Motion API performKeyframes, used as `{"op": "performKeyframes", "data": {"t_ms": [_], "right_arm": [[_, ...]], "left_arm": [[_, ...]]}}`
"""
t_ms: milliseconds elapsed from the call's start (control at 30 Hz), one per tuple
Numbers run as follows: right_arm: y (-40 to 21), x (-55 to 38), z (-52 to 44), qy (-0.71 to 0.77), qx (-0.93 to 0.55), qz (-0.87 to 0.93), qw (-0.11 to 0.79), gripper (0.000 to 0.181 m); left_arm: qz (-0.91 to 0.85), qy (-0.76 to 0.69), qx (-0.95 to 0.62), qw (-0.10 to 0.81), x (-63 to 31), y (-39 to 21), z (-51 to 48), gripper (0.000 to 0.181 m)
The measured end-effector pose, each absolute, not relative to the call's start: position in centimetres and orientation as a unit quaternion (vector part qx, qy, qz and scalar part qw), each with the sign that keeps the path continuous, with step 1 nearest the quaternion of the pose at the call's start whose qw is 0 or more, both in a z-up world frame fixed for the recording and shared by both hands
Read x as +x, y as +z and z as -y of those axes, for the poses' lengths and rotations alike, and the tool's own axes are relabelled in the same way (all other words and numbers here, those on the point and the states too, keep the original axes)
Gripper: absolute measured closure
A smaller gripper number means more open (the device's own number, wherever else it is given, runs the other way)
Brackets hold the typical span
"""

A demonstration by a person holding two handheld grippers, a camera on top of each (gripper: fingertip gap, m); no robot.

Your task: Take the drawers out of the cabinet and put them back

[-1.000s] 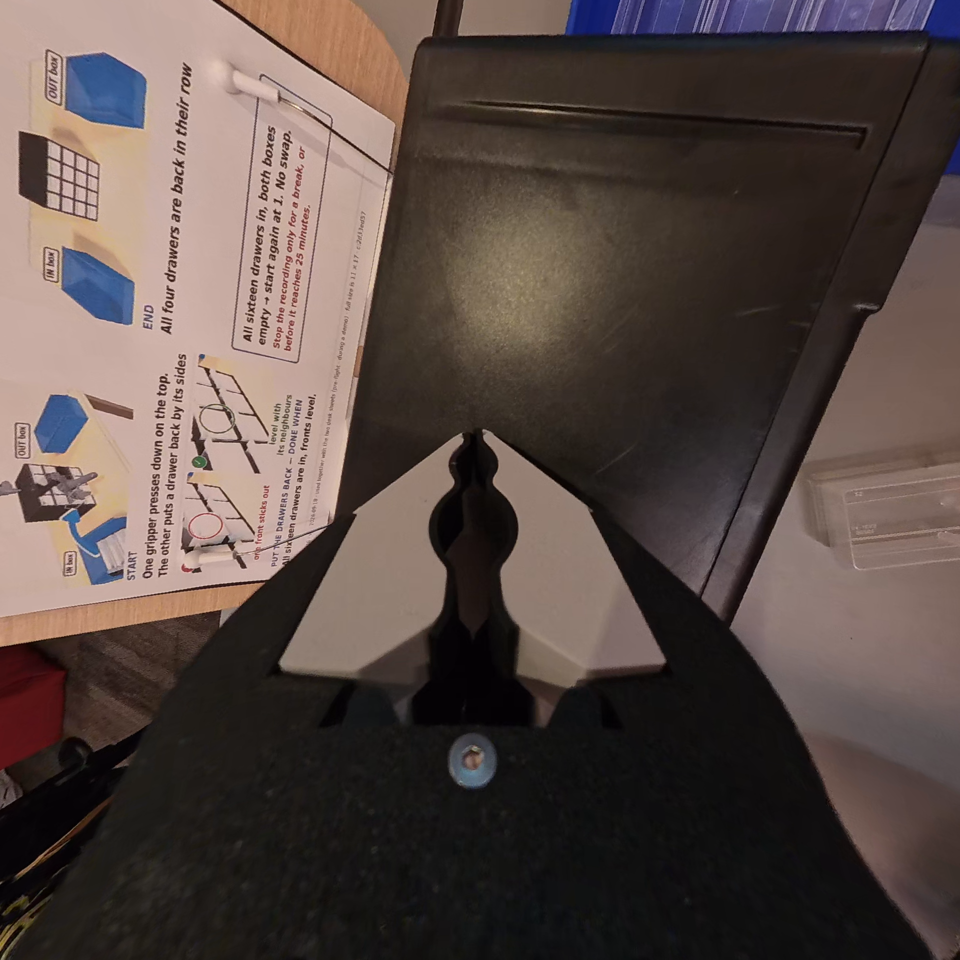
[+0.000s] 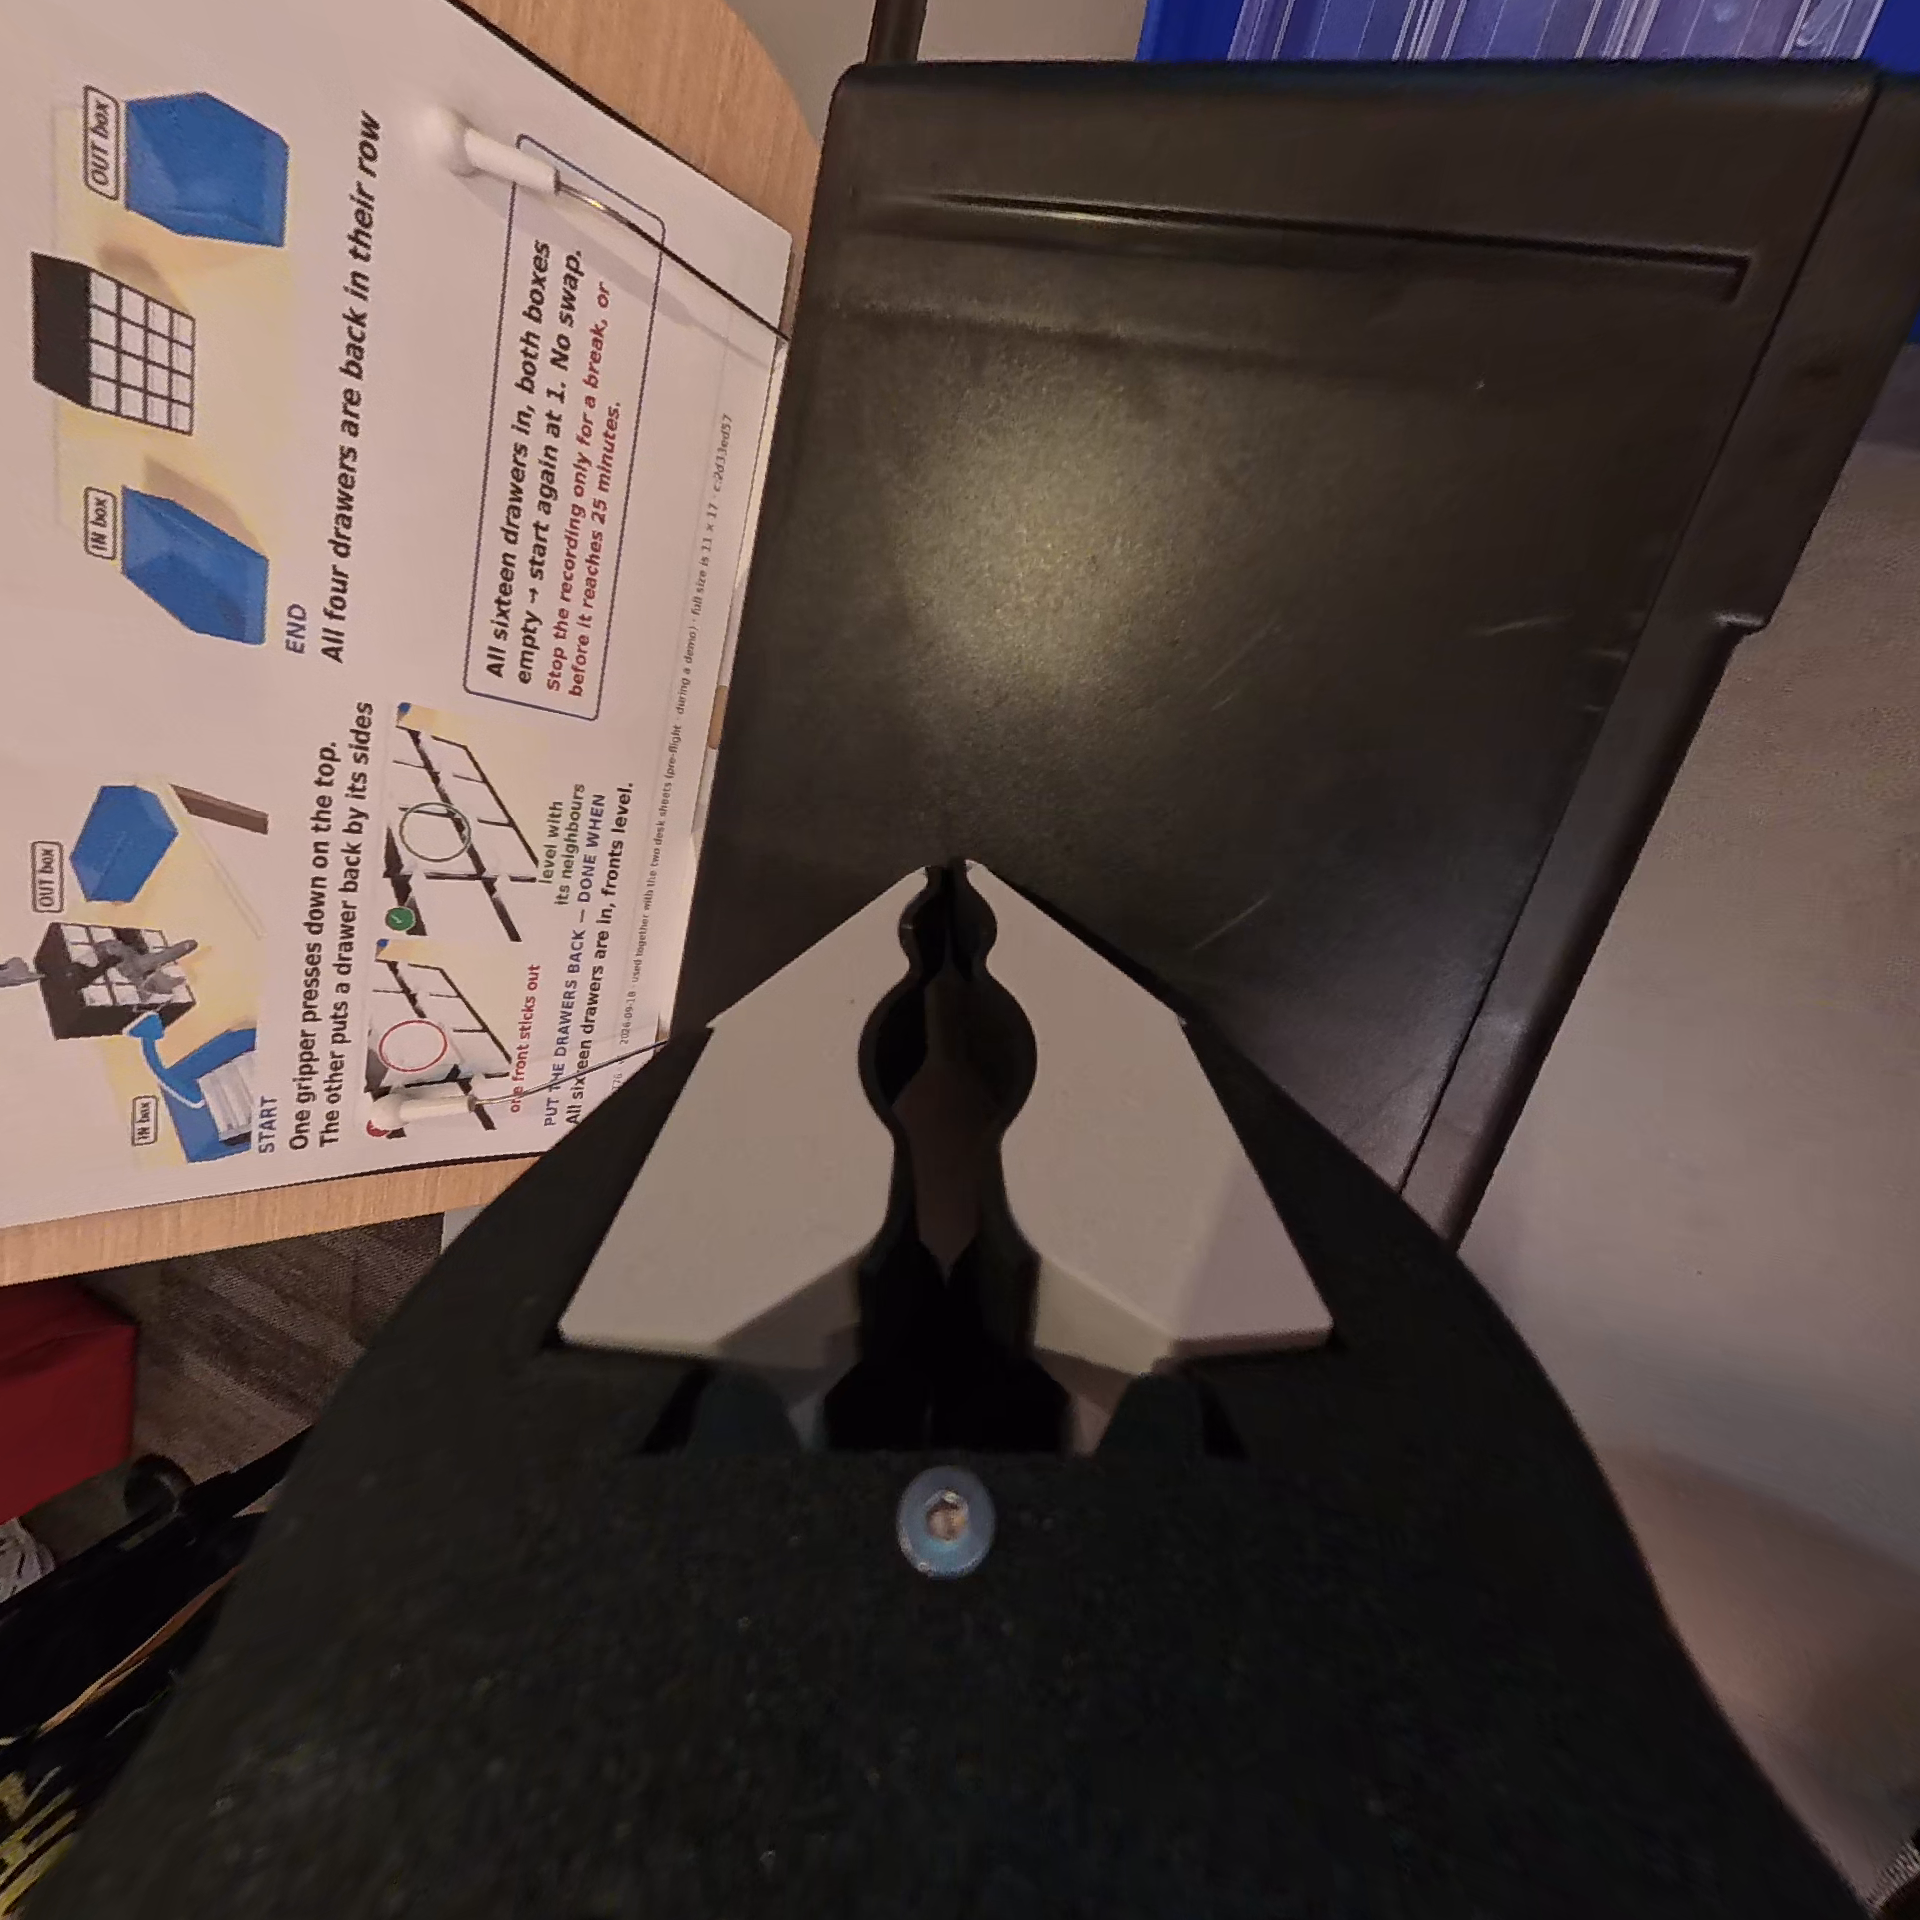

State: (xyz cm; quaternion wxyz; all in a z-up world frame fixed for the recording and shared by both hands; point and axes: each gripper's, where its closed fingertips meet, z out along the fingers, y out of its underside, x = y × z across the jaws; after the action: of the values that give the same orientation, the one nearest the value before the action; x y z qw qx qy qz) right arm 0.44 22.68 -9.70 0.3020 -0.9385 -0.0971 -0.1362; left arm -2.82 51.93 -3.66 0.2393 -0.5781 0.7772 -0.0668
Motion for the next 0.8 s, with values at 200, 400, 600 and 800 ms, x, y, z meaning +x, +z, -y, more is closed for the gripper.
{"op": "performKeyframes", "data": {"t_ms": [200,400,600,800], "right_arm": [[-11.8,12.7,-19.2,-0.153,-0.944,0.194,0.218,0.123],[-15.1,14.2,-19.3,-0.134,-0.900,0.402,0.097,0.124],[-18.5,14.7,-20.6,-0.084,-0.874,0.477,0.040,0.123],[-23.0,16.1,-21.5,-0.047,-0.866,0.496,0.027,0.122]], "left_arm": [[-0.775,-0.075,-0.582,0.234,-2.8,-3.7,-51.9,0.181],[-0.776,-0.070,-0.584,0.229,-2.8,-3.7,-51.9,0.181],[-0.780,-0.056,-0.582,0.225,-2.8,-3.7,-51.9,0.181],[-0.763,-0.093,-0.603,0.213,-2.7,-3.7,-51.9,0.181]]}}
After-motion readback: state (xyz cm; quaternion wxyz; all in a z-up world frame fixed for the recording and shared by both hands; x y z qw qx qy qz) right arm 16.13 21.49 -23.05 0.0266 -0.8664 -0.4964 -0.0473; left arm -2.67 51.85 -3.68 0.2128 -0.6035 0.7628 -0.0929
